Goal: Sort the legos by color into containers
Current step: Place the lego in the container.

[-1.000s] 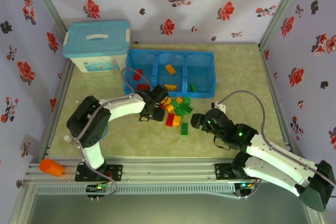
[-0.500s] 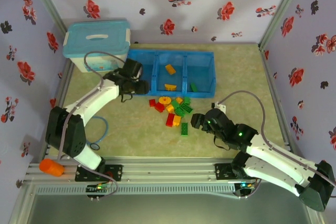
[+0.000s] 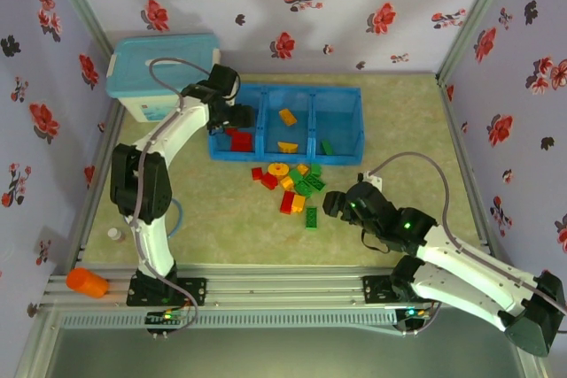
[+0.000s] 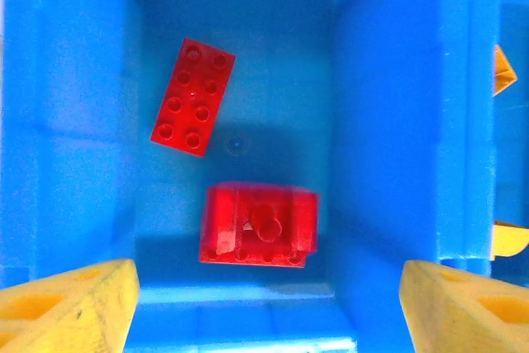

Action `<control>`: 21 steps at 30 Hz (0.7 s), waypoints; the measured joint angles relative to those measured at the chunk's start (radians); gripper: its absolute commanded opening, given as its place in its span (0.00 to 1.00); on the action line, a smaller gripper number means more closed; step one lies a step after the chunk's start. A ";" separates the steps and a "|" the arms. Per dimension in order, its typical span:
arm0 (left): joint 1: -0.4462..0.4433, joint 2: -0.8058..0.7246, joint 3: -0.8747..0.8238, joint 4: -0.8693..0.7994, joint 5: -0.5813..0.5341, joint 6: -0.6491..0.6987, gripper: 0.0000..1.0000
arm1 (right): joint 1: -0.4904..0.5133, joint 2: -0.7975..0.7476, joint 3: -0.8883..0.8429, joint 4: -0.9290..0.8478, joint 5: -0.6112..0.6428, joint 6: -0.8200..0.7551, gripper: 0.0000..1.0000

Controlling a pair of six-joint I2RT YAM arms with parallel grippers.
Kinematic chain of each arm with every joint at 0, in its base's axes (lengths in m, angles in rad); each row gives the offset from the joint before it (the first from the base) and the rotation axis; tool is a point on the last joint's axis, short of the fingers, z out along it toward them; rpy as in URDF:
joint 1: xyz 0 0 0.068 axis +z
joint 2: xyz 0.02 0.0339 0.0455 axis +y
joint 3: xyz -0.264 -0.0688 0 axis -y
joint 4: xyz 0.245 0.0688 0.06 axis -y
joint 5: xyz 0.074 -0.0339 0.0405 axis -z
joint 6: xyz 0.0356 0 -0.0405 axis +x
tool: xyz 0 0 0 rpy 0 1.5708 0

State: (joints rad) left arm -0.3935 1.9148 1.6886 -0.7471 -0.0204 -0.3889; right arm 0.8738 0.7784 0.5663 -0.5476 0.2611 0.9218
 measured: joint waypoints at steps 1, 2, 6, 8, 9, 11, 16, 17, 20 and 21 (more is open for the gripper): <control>0.000 -0.010 0.000 -0.001 0.001 0.000 0.84 | 0.002 0.000 0.000 -0.003 0.001 0.000 0.92; -0.003 -0.027 -0.006 0.000 0.003 0.000 0.84 | 0.005 0.002 0.000 -0.007 0.001 0.001 0.92; -0.018 -0.156 -0.065 0.007 0.006 0.000 0.84 | 0.016 0.019 0.003 -0.026 0.005 0.003 0.91; -0.029 -0.235 -0.105 0.021 0.007 0.000 0.85 | 0.025 0.034 0.005 -0.035 0.006 0.003 0.90; -0.035 -0.284 -0.133 0.029 0.007 -0.001 0.84 | 0.031 0.042 0.009 -0.043 0.008 0.003 0.90; -0.043 -0.370 -0.189 0.046 0.007 -0.004 0.84 | 0.040 0.055 0.019 -0.053 0.013 0.003 0.88; -0.062 -0.551 -0.352 0.085 0.007 -0.025 0.83 | 0.072 0.117 0.063 -0.065 0.029 0.003 0.82; -0.065 -0.582 -0.391 0.090 0.006 -0.031 0.83 | 0.082 0.137 0.076 -0.066 0.031 0.003 0.81; -0.081 -0.665 -0.512 0.102 0.003 -0.051 0.82 | 0.111 0.207 0.124 -0.072 0.035 0.000 0.73; -0.089 -0.696 -0.556 0.105 0.000 -0.059 0.82 | 0.121 0.232 0.142 -0.073 0.036 -0.003 0.71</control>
State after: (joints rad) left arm -0.4828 1.2190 1.1324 -0.6426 -0.0208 -0.4477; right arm 0.9951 1.0103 0.7082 -0.6209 0.2974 0.9188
